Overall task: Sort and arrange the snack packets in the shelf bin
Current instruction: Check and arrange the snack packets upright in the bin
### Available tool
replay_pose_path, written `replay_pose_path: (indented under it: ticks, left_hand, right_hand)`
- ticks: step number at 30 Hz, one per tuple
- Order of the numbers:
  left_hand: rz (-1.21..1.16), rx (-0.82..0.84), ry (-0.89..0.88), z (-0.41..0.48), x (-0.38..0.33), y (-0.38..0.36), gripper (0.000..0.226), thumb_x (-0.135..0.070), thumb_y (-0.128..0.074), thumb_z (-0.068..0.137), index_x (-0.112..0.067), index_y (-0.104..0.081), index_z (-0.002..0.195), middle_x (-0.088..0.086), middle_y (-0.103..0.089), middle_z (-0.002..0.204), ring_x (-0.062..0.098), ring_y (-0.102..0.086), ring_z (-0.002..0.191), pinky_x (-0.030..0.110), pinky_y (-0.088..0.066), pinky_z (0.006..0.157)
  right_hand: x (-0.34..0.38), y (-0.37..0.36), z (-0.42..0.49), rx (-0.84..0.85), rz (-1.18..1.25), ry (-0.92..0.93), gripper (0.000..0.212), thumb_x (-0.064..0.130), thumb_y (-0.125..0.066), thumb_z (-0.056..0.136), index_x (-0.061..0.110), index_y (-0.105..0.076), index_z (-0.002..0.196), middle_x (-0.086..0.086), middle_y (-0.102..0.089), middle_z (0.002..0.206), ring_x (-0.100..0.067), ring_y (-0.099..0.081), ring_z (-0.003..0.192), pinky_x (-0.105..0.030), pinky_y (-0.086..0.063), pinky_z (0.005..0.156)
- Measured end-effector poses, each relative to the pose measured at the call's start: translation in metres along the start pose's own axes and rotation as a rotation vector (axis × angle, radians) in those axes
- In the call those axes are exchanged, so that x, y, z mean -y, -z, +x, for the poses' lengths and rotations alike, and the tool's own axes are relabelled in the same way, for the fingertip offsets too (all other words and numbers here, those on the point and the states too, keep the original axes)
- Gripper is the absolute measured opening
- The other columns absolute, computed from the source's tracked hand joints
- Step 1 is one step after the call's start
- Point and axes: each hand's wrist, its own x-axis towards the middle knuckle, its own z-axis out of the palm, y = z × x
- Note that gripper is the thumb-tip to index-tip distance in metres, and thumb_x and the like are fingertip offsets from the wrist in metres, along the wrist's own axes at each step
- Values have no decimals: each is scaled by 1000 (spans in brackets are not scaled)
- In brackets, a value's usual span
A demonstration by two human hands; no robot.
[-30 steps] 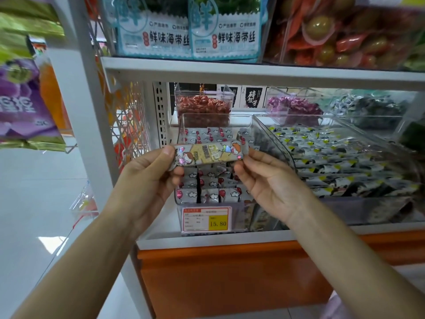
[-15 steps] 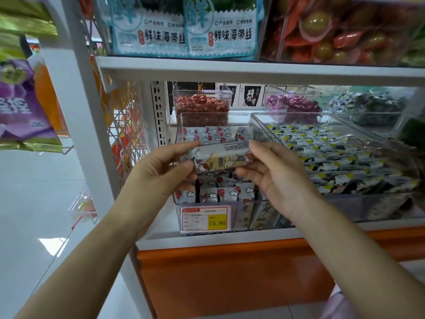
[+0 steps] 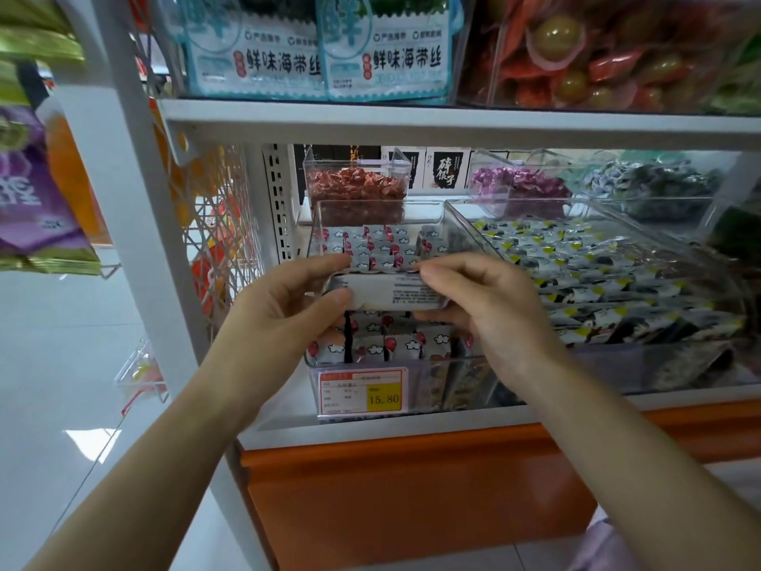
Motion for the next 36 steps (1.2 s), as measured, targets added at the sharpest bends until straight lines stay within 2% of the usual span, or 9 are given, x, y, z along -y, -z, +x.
replay_pose_path:
  ticks: [3, 6, 9, 15, 18, 22, 27, 31, 36]
  left_hand:
    - [51, 19, -29, -2, -1, -1, 35, -15, -62, 83, -33, -64, 112, -9, -70, 93, 4, -66, 75, 13, -51, 66]
    - [99, 35, -42, -3, -2, -2, 33, -15, -63, 83, -36, -64, 109, -7, -69, 94, 3, -65, 76, 15, -52, 67]
    - [221, 16, -56, -3, -1, -3, 22, -27, -64, 85, -38, -66, 105, -12, -67, 94, 5, -63, 87, 21, -53, 74]
    - [323, -5, -45, -3, -4, -5, 10, -37, -63, 78, -30, -71, 78, -4, -67, 75, 3, -59, 67, 12, -46, 54]
    - [273, 12, -18, -1, -5, -2, 25, -48, -60, 73, -26, -72, 70, 0, -66, 66, 11, -57, 57, 20, -46, 53]
    - [250, -18, -5, 2, -3, 1, 31, -31, -61, 84, -12, -70, 61, -2, -59, 51, 0, -49, 45, 8, -37, 45]
    - [303, -11, -26, 1, -2, 1, 36, -31, -59, 85, -1, -70, 68, 10, -61, 57, 1, -50, 43, 8, -37, 42]
    - [273, 34, -24, 0, -3, 0, 38, -53, -55, 71, -22, -73, 85, 5, -68, 73, 12, -61, 62, 19, -50, 51]
    - [370, 74, -51, 0, -2, -3, 44, -53, -60, 63, -36, -63, 103, -14, -66, 95, -4, -62, 83, 10, -50, 65]
  right_hand:
    - [3, 1, -1, -51, -101, 46, 15, 20, -67, 83, 19, -73, 69, -5, -70, 76, -30, -67, 82, -53, -54, 78]
    - [3, 1, -2, -81, -200, 142, 20, 21, -64, 86, 5, -70, 76, -23, -65, 79, -39, -62, 78, -55, -52, 74]
    - [3, 0, -3, -71, -267, 214, 23, 20, -64, 87, 0, -69, 75, -27, -62, 74, -38, -60, 72, -49, -52, 70]
    - [3, -3, -5, -7, -333, 254, 15, 18, -65, 85, 14, -70, 72, 5, -64, 63, -1, -58, 57, -14, -46, 55]
    - [3, -1, -5, 14, -295, 237, 14, 17, -65, 85, 13, -72, 73, 4, -67, 64, -4, -61, 58, -17, -48, 52]
    - [3, -2, -6, 30, -310, 231, 14, 19, -66, 84, 15, -73, 73, 1, -69, 66, -7, -63, 60, -21, -51, 55]
    - [4, -3, -6, 20, -261, 173, 14, 18, -66, 84, 16, -73, 72, -3, -69, 66, -11, -65, 59, -25, -54, 50]
    - [3, -4, -7, 3, -176, 122, 16, 14, -64, 85, 14, -70, 70, 2, -68, 63, -12, -67, 57, -28, -56, 49]
    - [5, 1, -2, 39, -175, 40, 16, 16, -64, 86, 13, -71, 71, -9, -69, 75, -23, -69, 71, -36, -59, 57]
